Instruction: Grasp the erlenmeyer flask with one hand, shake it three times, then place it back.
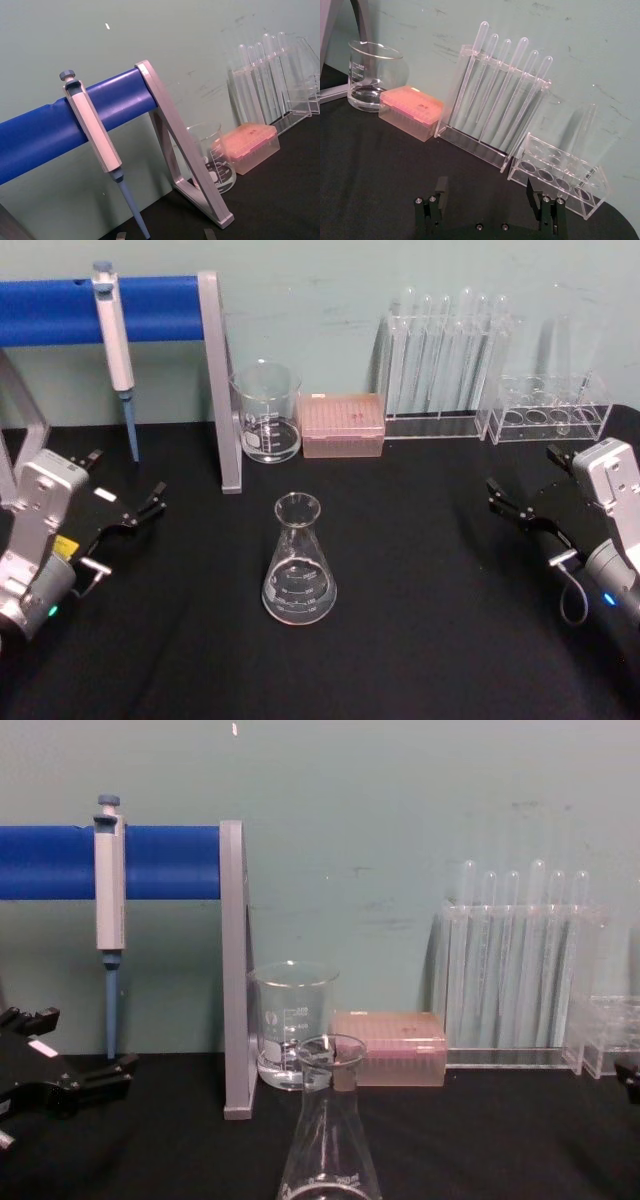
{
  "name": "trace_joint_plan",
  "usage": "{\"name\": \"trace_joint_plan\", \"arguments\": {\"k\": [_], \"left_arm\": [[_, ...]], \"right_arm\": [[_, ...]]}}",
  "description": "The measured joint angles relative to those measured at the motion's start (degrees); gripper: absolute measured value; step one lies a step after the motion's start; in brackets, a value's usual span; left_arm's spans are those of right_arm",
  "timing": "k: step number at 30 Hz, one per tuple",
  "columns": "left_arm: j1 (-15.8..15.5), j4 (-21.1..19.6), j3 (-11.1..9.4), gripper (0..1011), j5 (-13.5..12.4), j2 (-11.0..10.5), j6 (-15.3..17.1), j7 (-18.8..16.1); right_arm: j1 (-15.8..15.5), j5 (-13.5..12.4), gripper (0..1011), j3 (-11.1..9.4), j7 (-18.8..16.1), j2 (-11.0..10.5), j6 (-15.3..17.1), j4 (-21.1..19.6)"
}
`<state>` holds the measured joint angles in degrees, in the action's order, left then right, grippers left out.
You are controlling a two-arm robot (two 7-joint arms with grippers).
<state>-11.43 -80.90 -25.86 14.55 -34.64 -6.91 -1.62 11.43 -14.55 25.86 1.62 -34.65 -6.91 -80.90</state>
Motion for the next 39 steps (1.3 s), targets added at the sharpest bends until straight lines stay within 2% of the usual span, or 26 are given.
{"name": "trace_joint_plan", "arguments": {"k": [23,30,39], "left_arm": [[0.0,0.0,0.0,1001,0.0,0.0,0.0,0.0],[0.0,0.0,0.0,1001,0.0,0.0,0.0,0.0],[0.0,0.0,0.0,1001,0.0,0.0,0.0,0.0]], "right_arm": [[-0.2,0.0,1003,-0.5,-0.8,0.0,-0.4,0.0],[-1.6,-1.3,1002,-2.3,-3.9,-0.5,-2.3,-0.9],[-4.1,-6.7,1002,-5.0,-11.1,-2.2,-4.3,-2.8]]}}
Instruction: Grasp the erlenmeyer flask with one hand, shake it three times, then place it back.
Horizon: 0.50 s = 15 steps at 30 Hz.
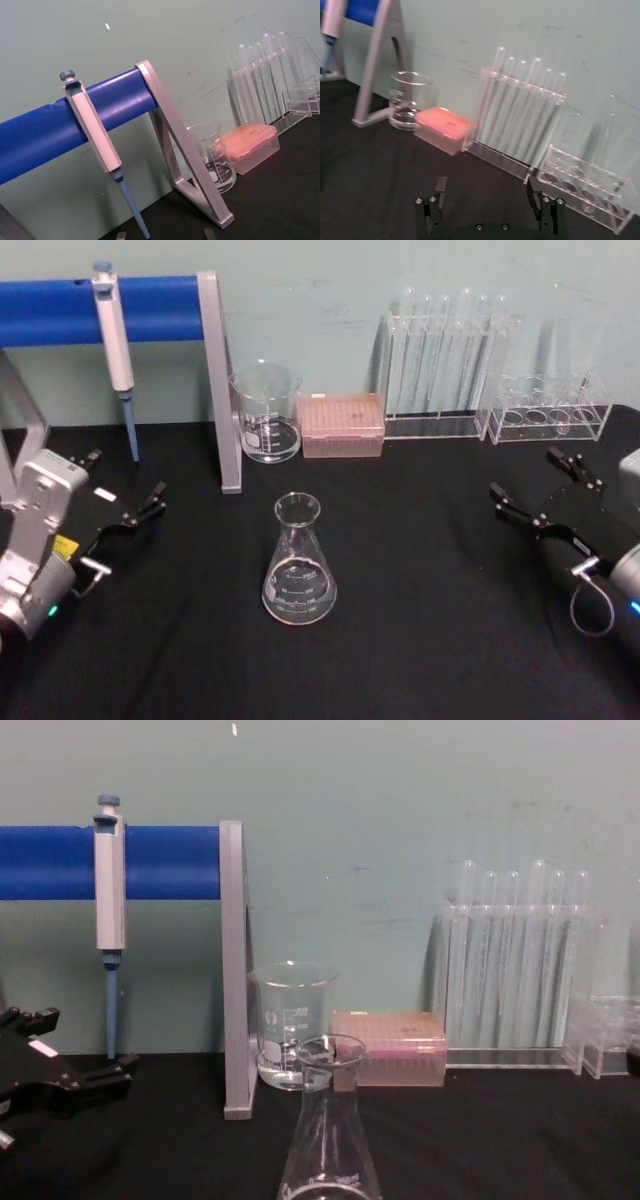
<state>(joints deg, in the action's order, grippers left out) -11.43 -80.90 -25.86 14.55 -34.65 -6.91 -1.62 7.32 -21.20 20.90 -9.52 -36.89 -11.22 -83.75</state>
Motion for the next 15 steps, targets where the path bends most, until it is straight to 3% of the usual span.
{"name": "trace_joint_plan", "arguments": {"k": [8,15], "left_arm": [[0.0,0.0,0.0,1001,0.0,0.0,0.0,0.0],[0.0,0.0,0.0,1002,0.0,0.0,0.0,0.0]], "right_arm": [[-1.9,-3.1,1003,-0.9,-6.8,-1.4,-0.9,-2.3],[-1.8,-3.1,1003,0.2,-11.2,-0.9,-1.7,-2.9]]}}
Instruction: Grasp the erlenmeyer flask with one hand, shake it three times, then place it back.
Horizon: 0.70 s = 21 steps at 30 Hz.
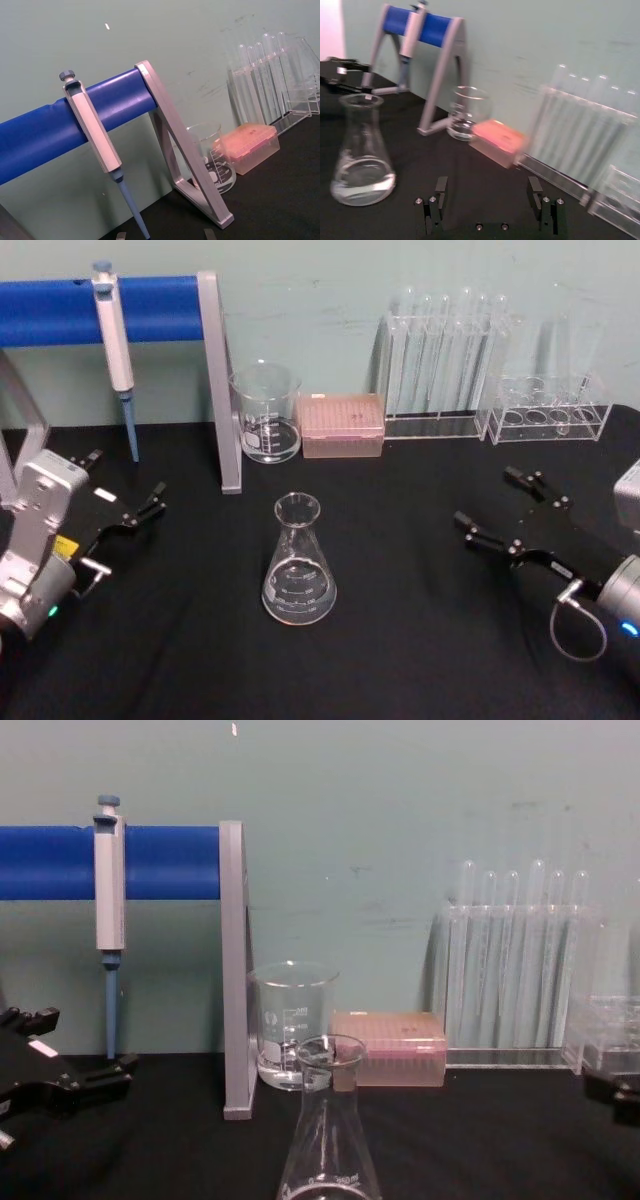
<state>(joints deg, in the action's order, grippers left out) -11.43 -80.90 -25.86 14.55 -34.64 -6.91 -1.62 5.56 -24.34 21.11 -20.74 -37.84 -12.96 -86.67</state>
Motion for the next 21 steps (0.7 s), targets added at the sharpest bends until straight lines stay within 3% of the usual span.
{"name": "trace_joint_plan", "arguments": {"k": [21], "left_arm": [[0.0,0.0,0.0,1001,0.0,0.0,0.0,0.0]], "right_arm": [[3.9,0.8,1003,3.7,-12.5,4.2,-1.5,2.2]]}}
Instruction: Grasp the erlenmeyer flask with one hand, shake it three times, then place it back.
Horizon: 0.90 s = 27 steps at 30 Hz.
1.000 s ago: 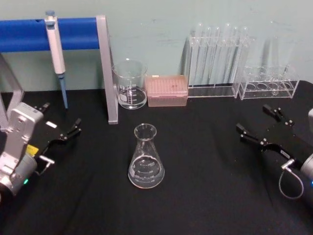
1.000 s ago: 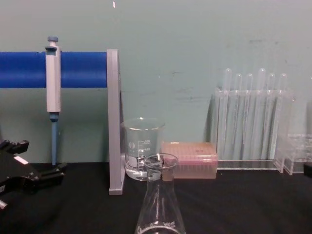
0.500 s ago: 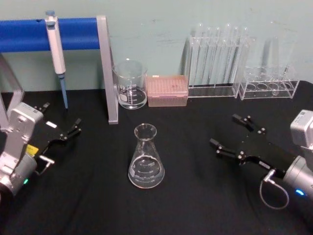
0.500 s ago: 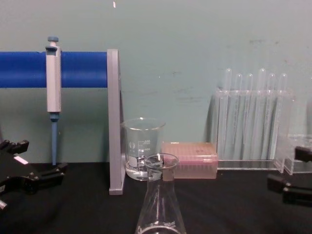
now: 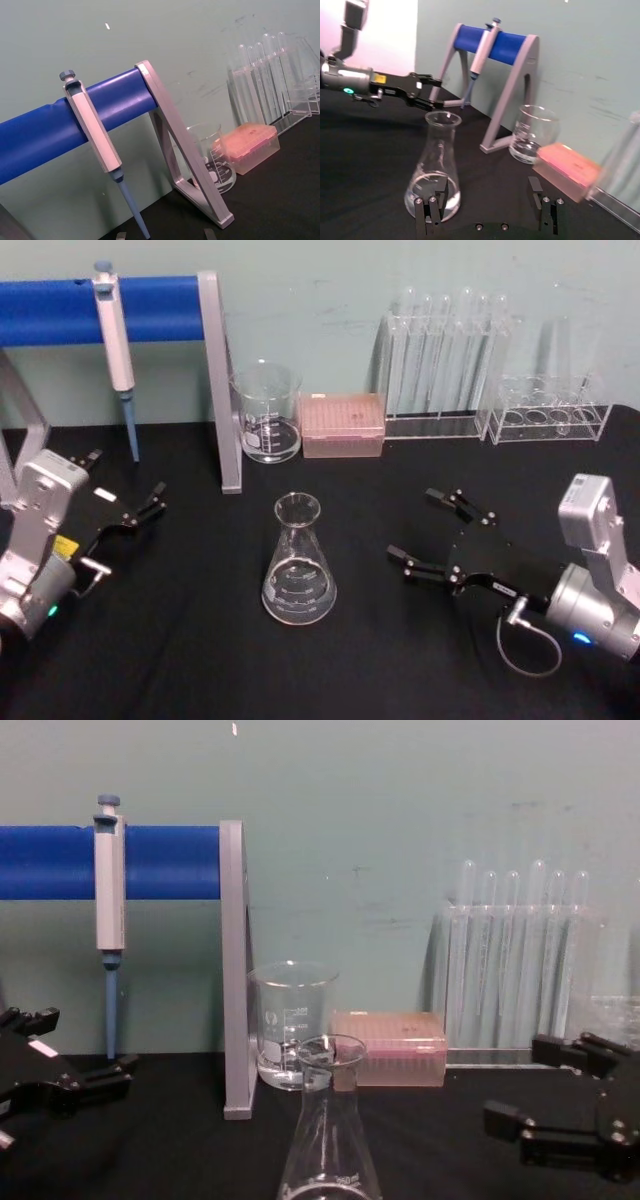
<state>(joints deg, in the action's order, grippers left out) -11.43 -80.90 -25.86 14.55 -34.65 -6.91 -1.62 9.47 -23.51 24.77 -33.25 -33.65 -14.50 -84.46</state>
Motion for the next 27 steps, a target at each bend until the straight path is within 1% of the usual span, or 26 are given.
{"name": "trace_joint_plan", "arguments": {"k": [4,10,20,27], "left_arm": [[0.0,0.0,0.0,1001,0.0,0.0,0.0,0.0],[0.0,0.0,0.0,1001,0.0,0.0,0.0,0.0],[0.0,0.0,0.0,1001,0.0,0.0,0.0,0.0],[0.0,0.0,0.0,1001,0.0,0.0,0.0,0.0]], "right_arm": [[0.7,-0.7,1003,0.3,-1.8,0.9,0.4,0.5],[2.4,-1.6,1002,0.8,-4.8,2.8,1.1,1.9],[4.7,-1.8,1003,2.1,-6.9,4.9,1.4,3.9],[6.4,-2.3,1003,3.3,-8.0,6.3,1.9,5.4]]}}
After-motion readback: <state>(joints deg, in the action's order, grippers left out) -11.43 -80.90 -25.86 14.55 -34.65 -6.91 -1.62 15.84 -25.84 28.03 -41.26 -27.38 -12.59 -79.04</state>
